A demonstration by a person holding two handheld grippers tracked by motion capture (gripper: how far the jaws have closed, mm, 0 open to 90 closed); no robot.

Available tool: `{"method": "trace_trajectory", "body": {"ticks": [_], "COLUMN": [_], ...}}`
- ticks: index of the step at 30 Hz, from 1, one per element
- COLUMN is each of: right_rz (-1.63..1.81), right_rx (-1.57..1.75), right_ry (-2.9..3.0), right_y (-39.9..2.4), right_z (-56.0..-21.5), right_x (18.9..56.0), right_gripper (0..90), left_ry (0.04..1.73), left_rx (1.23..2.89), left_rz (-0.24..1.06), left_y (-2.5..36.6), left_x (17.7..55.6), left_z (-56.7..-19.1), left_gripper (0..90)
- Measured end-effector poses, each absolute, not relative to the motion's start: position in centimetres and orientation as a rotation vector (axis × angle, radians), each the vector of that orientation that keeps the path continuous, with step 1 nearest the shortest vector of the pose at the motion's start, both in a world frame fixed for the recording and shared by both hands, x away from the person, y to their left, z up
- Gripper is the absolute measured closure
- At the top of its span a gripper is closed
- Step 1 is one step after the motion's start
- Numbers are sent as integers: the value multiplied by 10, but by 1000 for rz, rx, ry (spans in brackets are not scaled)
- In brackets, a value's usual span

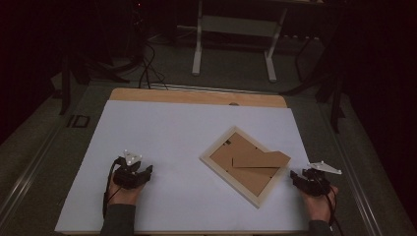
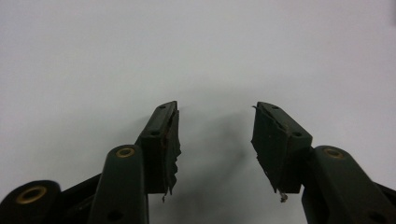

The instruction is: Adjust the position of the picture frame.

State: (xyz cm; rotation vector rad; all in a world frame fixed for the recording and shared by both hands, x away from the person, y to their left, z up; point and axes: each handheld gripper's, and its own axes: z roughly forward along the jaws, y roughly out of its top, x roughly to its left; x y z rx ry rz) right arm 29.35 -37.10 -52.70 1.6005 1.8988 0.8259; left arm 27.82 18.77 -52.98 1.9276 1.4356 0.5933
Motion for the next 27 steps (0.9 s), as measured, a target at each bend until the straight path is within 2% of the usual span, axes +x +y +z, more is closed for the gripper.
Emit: {"method": "trace_trajectory", "body": {"ticks": [8,12,17,23,27], "right_rz": [894,907,898,877,858], "right_rx": [1586,1583,1561,1547,1525], "right_ry": [1907,1906,1921,1912,1925], "right_y": [-368,-367,-366,-365,-363], "right_z": [-521,-522,-521,-521,-522], "right_x": [291,292,293,295,296], "right_gripper": [508,503,513,563,650], "left_ry": [1392,1401,1391,1362,1349], "left_rx": [1907,1932,1931,1948,1953], "left_rz": [563,517,518,520,514], "left_y": [188,185,181,178,175], "left_x": [276,280,280,278,278], "left_z": [-528,-531,-530,-529,-530], "left_gripper": [547,525,526,530,533]}}
